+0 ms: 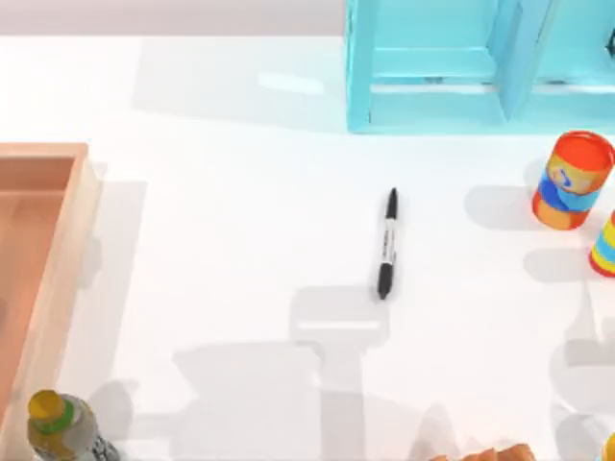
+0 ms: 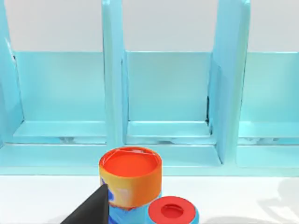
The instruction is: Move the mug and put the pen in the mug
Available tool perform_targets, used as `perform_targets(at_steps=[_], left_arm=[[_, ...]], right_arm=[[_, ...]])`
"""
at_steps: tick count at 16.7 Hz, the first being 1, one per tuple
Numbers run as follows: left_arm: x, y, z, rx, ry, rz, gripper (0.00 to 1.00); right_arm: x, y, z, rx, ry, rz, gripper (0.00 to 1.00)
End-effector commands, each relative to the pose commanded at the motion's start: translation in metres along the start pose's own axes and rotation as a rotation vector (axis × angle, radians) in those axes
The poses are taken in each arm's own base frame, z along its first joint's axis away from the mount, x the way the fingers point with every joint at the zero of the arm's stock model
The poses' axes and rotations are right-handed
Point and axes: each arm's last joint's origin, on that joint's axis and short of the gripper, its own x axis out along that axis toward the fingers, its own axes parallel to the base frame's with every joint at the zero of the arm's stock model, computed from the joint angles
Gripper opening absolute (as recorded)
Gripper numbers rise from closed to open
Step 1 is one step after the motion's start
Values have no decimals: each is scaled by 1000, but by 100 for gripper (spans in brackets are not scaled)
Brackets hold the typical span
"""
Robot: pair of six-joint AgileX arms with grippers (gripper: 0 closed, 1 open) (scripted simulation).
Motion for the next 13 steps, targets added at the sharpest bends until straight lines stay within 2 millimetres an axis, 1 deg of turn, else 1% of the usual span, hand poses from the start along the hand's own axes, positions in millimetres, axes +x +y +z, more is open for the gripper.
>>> perform_targets(at_steps=[3, 6, 9, 13], left_arm=[[27, 14, 37, 5, 234, -28, 100], [53, 26, 60, 7, 403, -57, 100], [67, 33, 70, 8, 491, -75, 100], [69, 34, 72, 8, 505, -78, 100]], right_arm=[[0, 0, 0, 0, 0, 0, 100], [0, 0, 0, 0, 0, 0, 100], [0, 0, 0, 0, 0, 0, 100], [0, 0, 0, 0, 0, 0, 100]])
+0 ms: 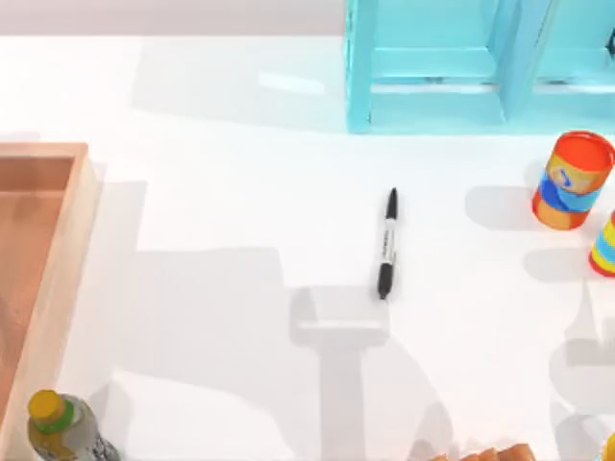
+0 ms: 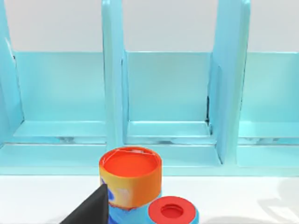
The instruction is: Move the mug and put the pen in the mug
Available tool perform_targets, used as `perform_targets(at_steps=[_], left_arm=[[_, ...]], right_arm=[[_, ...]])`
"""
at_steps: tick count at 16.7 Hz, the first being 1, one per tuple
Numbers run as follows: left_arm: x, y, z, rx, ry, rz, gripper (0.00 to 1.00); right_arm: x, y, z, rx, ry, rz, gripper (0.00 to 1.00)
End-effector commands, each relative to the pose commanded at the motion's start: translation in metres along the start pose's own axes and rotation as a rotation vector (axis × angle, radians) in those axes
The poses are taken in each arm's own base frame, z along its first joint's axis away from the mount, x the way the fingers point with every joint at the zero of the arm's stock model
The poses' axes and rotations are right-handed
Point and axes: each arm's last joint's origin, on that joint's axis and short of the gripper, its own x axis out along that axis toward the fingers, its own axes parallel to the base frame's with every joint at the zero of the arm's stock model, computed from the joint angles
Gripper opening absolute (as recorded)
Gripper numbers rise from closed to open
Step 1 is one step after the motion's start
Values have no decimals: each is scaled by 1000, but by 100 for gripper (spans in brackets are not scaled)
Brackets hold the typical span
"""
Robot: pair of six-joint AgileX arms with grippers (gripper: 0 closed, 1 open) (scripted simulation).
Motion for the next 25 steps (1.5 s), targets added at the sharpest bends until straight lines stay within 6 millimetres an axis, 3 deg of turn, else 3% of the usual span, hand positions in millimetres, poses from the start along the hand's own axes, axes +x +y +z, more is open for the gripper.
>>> perform_targets(at_steps=[3, 5, 13, 18, 25], left_arm=[[1, -2, 0, 4, -1, 0, 100], [12, -1, 1, 0, 6, -1, 100], [94, 0, 1, 0, -4, 1, 100], [100, 0, 0, 0, 0, 0, 100], [100, 0, 0, 0, 0, 0, 47]], right_arm=[[0, 0, 0, 0, 0, 0, 100], [0, 0, 0, 0, 0, 0, 100], [0, 0, 0, 0, 0, 0, 100], [0, 0, 0, 0, 0, 0, 100], [0, 0, 0, 0, 0, 0, 100]])
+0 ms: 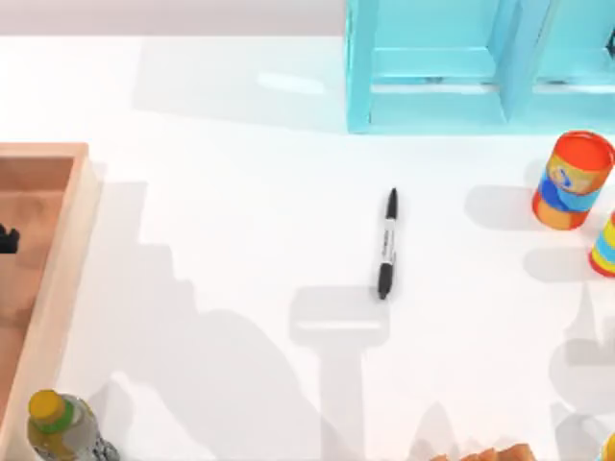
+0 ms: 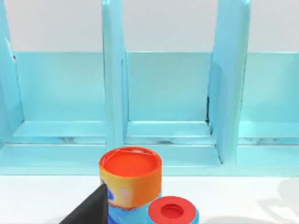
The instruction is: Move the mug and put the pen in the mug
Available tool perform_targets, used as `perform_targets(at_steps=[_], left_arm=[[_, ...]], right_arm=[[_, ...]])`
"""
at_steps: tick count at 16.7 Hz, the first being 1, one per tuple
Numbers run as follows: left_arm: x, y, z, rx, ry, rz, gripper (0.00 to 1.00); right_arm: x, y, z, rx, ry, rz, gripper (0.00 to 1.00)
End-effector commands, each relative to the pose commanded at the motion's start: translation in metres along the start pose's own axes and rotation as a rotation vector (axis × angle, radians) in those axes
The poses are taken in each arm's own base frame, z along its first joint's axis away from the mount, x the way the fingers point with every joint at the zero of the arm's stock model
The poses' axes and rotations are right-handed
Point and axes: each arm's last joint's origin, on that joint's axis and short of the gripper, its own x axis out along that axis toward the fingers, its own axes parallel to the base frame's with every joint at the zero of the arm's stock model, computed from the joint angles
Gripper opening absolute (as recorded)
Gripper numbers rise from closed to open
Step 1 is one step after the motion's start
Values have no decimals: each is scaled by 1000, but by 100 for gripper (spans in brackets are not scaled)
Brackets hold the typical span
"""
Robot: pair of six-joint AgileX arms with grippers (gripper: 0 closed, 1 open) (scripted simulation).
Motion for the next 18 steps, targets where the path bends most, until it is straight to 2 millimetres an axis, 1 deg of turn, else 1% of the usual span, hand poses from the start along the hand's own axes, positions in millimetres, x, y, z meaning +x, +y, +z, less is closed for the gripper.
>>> perform_targets(at_steps=[6, 7, 16, 18], left_arm=[[0, 0, 0, 0, 0, 0, 2], [0, 0, 0, 0, 0, 0, 0], [-1, -1, 1, 1, -3, 1, 0], [-10, 0, 7, -26, -37, 11, 0]], right_arm=[[0, 0, 0, 0, 0, 0, 100], [0, 0, 0, 0, 0, 0, 100], [0, 0, 0, 0, 0, 0, 100], [0, 0, 0, 0, 0, 0, 100]])
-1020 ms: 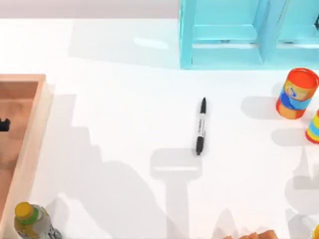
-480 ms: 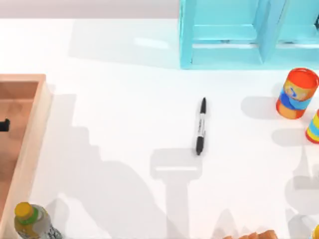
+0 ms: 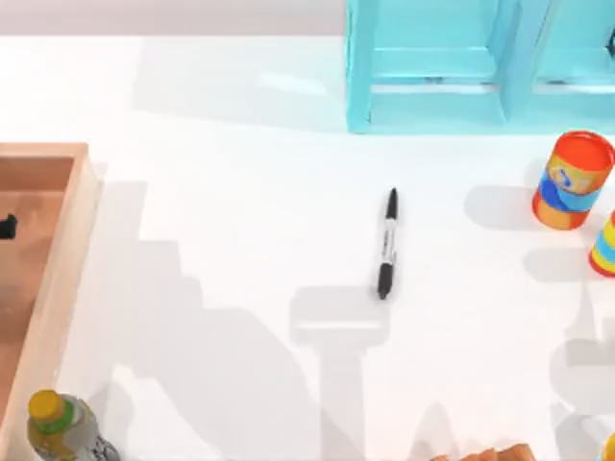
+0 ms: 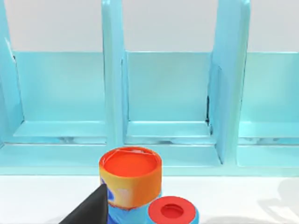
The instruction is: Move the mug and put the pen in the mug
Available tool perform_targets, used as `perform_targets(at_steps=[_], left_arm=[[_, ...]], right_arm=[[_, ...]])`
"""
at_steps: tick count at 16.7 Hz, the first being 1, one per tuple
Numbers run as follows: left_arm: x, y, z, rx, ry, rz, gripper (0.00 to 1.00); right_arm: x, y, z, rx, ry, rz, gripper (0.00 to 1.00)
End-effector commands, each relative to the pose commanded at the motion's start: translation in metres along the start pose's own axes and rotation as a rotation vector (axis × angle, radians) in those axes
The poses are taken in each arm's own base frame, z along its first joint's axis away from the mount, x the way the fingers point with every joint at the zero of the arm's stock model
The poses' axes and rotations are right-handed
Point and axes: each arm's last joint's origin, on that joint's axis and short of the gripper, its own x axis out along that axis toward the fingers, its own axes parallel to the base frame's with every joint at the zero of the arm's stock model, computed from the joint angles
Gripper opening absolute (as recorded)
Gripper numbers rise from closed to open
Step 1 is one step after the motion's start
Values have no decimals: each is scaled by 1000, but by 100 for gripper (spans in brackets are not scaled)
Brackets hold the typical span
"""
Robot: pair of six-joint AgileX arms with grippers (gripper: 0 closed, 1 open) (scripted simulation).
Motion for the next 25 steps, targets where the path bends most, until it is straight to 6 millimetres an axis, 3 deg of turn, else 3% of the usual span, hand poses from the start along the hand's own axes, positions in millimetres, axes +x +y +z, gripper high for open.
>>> perform_targets(at_steps=[3, 5, 8, 11, 14, 20, 22, 25], left_arm=[[-28, -3, 18, -70, -67, 15, 0], [-51, -20, 26, -96, -76, 12, 0], [-84, -65, 28, -81, -27, -2, 0], [-115, -115, 14, -26, 24, -8, 0], [-138, -144, -2, 21, 36, -10, 0], [-138, -149, -4, 25, 44, -10, 0], [-126, -158, 2, 15, 50, -13, 0], [-95, -191, 13, 14, 33, -28, 0]], right_arm=[[0, 0, 0, 0, 0, 0, 100], [0, 0, 0, 0, 0, 0, 100], [0, 0, 0, 0, 0, 0, 100], [0, 0, 0, 0, 0, 0, 100], [0, 0, 0, 0, 0, 0, 100], [0, 0, 0, 0, 0, 0, 100], [0, 0, 0, 0, 0, 0, 100], [0, 0, 0, 0, 0, 0, 100]])
